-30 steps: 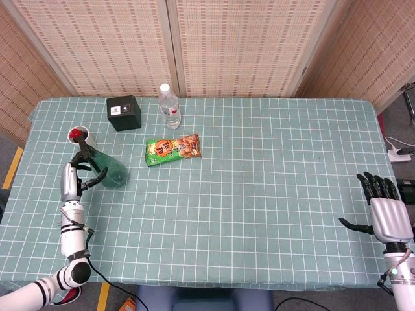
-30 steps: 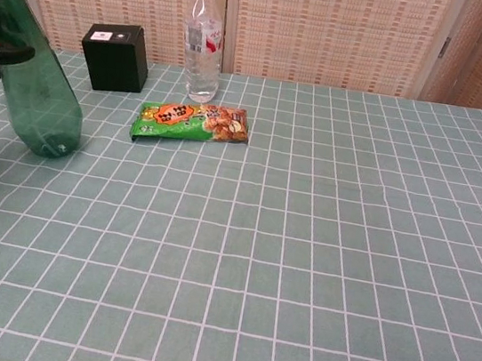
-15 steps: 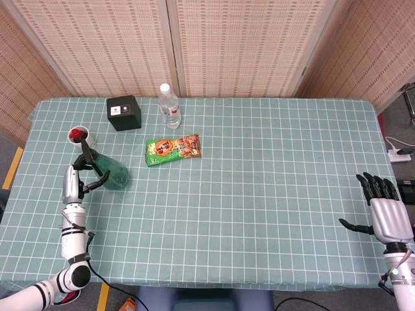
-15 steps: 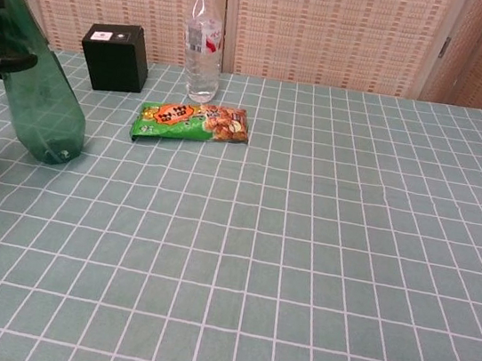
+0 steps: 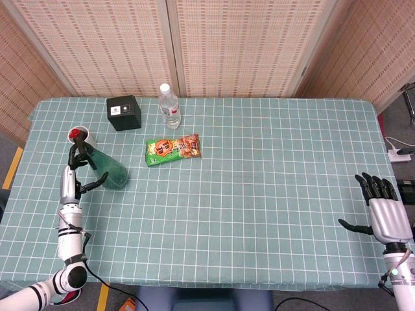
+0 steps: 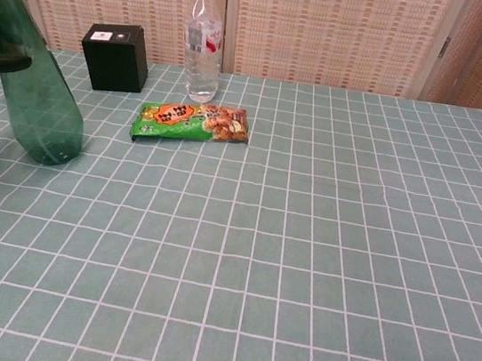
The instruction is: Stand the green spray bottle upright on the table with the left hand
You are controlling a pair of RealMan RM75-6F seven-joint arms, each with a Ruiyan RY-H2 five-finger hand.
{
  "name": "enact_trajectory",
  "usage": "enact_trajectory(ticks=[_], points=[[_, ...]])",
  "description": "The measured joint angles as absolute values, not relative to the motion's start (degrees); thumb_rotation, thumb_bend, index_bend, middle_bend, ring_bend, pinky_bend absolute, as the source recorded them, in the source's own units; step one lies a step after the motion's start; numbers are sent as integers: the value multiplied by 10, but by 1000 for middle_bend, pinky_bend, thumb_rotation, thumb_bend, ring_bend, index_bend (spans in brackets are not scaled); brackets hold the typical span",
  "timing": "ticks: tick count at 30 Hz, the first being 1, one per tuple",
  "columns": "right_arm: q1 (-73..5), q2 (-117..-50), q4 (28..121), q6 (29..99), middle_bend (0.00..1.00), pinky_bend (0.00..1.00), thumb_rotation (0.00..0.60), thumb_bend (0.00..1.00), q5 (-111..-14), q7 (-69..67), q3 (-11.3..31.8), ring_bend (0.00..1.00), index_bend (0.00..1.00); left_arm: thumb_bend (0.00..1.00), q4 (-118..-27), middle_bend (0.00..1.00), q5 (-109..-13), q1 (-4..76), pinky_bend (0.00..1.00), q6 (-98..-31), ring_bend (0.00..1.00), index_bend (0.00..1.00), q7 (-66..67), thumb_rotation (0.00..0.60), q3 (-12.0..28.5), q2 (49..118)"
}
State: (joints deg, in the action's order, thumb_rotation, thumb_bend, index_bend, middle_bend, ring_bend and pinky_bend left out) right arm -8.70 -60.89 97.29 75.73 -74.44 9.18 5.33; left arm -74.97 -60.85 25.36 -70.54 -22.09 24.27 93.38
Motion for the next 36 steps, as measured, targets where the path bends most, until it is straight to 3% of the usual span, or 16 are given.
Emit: enact_trajectory(ticks=[10, 22, 27, 32, 34, 36], points=[[-86, -607, 972, 758, 34, 0, 600, 0, -747, 85, 52, 0, 0, 139, -772, 215, -616, 235, 240, -718, 169, 0, -227, 600, 242, 914], [-89, -603, 972, 751, 34, 0, 600, 0, -761, 73, 48, 0, 0, 153, -861, 215, -626, 147, 249, -781, 169, 11, -251, 600, 232, 822], [-93, -602, 975, 745, 34, 0, 600, 0, -758, 80, 48, 0, 0, 316, -914, 234, -639, 101, 275, -809, 181, 163, -258, 600, 218, 766], [-95, -605, 979, 747, 34, 0, 600, 0, -757, 97, 48, 0, 0, 324, -910, 244, -650, 86, 189, -826, 182, 287, -172, 600, 192, 734], [-94, -607, 979, 753, 34, 0, 600, 0, -758, 101, 48, 0, 0, 307, -904, 234, -652, 83, 160, -830, 169, 265, -116, 600, 180, 728], [-93, -611, 978, 759, 34, 0, 600, 0, -758, 108, 49, 0, 0, 263, -902, 197, -653, 82, 136, -828, 132, 178, -45, 600, 163, 718]])
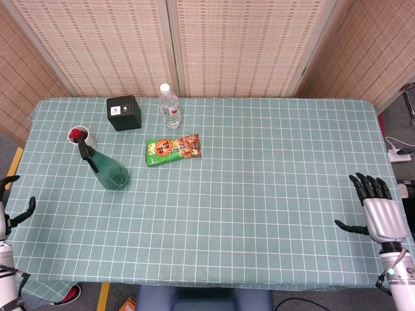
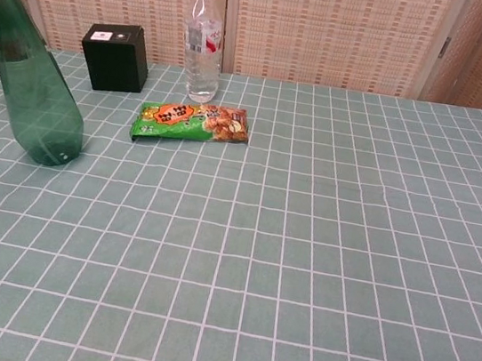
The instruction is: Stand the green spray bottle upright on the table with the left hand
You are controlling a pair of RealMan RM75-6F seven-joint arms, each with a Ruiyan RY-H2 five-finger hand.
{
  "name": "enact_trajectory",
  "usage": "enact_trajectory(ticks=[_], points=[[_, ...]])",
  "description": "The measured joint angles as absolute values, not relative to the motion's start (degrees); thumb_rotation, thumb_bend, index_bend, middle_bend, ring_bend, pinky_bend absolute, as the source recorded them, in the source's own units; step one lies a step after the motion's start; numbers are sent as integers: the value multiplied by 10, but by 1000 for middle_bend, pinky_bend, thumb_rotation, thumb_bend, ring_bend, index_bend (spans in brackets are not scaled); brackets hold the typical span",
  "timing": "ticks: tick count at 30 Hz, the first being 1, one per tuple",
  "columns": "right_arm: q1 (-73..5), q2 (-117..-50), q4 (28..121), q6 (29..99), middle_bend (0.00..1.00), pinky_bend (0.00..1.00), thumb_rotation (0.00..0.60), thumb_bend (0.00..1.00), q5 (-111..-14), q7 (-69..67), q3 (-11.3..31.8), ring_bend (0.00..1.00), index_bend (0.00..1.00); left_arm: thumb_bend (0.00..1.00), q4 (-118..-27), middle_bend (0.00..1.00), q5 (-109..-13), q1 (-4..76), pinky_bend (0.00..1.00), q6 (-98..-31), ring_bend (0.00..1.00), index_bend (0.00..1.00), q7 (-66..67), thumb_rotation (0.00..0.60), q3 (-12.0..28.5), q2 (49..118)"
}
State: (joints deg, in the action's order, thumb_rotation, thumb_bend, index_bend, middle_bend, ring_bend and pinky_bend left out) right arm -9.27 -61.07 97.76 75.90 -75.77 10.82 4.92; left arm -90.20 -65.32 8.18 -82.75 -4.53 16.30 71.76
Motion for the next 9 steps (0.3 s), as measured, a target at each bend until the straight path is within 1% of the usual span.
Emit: enact_trajectory(ticks=[2, 5, 9], points=[[-91, -616, 975, 767, 34, 0, 600, 0, -758, 118, 50, 0, 0, 232, -906, 172, -657, 83, 127, -815, 108, 143, 22, 600, 141, 701], [-89, -625, 969, 780, 34, 0, 600, 0, -761, 127, 52, 0, 0, 218, -916, 147, -677, 90, 126, -781, 100, 135, 94, 600, 100, 672], [-85, -630, 962, 789, 34, 0, 600, 0, -764, 123, 54, 0, 0, 218, -937, 98, -700, 100, 109, -742, 37, 128, 125, 600, 67, 637]])
